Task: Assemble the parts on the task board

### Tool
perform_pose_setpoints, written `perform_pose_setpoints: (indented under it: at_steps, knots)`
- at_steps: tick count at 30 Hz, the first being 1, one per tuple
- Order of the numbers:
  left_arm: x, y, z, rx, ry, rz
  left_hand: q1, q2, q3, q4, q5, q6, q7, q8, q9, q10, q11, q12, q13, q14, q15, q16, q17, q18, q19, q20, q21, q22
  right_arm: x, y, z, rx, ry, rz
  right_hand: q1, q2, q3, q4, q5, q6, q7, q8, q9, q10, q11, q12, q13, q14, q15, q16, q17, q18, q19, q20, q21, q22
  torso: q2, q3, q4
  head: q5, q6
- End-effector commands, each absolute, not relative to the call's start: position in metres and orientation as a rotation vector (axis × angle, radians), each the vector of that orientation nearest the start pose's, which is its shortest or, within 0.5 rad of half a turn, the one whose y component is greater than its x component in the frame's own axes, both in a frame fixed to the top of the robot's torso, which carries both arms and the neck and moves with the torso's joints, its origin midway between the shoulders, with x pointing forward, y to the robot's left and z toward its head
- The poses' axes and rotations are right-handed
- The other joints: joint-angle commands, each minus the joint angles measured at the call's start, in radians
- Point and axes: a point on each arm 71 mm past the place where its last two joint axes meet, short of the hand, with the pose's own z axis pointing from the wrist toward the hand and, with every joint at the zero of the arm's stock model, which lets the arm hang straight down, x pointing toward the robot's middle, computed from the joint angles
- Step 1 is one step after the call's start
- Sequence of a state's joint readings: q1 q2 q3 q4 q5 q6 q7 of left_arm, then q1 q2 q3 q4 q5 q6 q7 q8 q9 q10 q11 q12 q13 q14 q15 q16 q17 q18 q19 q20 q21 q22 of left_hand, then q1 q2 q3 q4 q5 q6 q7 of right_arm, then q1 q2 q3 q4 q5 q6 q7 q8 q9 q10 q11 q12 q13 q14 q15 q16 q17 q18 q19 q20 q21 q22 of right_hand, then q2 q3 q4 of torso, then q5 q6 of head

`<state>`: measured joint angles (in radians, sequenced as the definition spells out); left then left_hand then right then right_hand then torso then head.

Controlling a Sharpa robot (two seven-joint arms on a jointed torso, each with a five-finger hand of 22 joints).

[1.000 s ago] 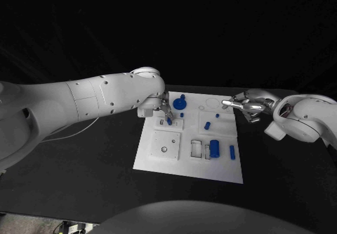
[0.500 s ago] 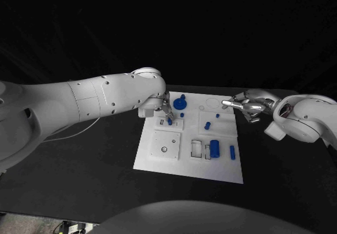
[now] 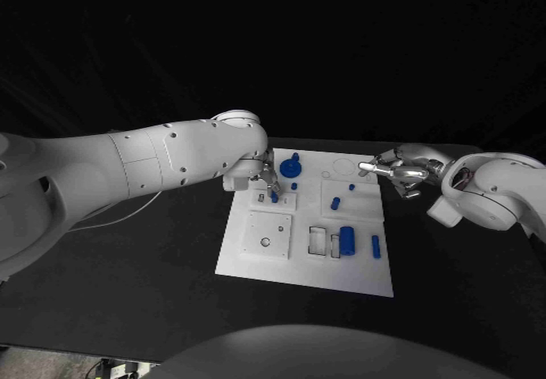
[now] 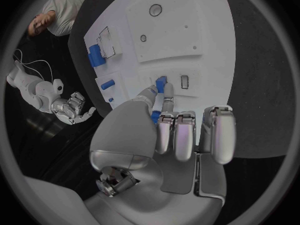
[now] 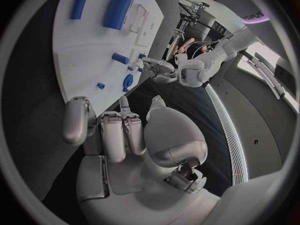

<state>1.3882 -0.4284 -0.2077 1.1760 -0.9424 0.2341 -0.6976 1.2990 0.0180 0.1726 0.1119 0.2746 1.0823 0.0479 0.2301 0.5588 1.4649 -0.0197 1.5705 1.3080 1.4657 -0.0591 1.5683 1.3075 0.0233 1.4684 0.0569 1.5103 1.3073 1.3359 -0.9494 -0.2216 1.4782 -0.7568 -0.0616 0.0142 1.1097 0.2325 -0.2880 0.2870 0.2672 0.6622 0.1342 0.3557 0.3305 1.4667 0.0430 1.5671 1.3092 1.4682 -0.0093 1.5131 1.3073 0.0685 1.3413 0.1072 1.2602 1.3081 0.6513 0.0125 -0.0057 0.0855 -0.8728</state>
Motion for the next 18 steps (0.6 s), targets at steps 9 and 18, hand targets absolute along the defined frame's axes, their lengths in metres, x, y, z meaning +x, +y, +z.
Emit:
perform_pose_setpoints:
  at_steps: [9, 18]
  knots:
    - [0.5327, 0.1229, -0.2096, -0.122, 2.455, -0.033, 0.004, -0.002, 0.009, -0.002, -0.007, -0.004, -0.004, 0.0, 0.002, 0.106, -0.004, 0.0, 0.263, 0.105, -0.005, 0.002, 0.263, 0.008, -0.001, -0.007, -0.008, 0.164, 0.4824, -0.2651, -0.2028, 0.372, 2.037, 0.937, 0.009, 0.0, -0.005, -0.002, 0.005, 0.003, 0.002, 0.001, -0.001, 0.104, 0.009, 0.004, 0.262, 0.041, 0.008, -0.005, 0.191, 0.01, -0.007, 0.003, -0.007, 0.159, -0.001, 0.0007, 0.0012, -0.001, 0.0]
    - [0.532, 0.1219, -0.2114, -0.116, 2.462, -0.027, 0.004, -0.003, 0.014, -0.004, -0.012, -0.005, -0.004, -0.001, 0.003, 0.106, -0.003, 0.0, 0.263, 0.105, -0.005, 0.002, 0.263, 0.008, -0.003, -0.007, -0.01, 0.162, 0.4823, -0.2645, -0.2034, 0.37, 2.038, 0.939, 0.009, 0.0, -0.005, -0.002, 0.005, 0.003, 0.002, 0.001, -0.001, 0.104, 0.009, 0.004, 0.262, 0.041, 0.008, -0.005, 0.191, 0.01, -0.007, 0.003, -0.008, 0.159, 0.0, 0.0005, 0.0011, 0.0, 0.0]
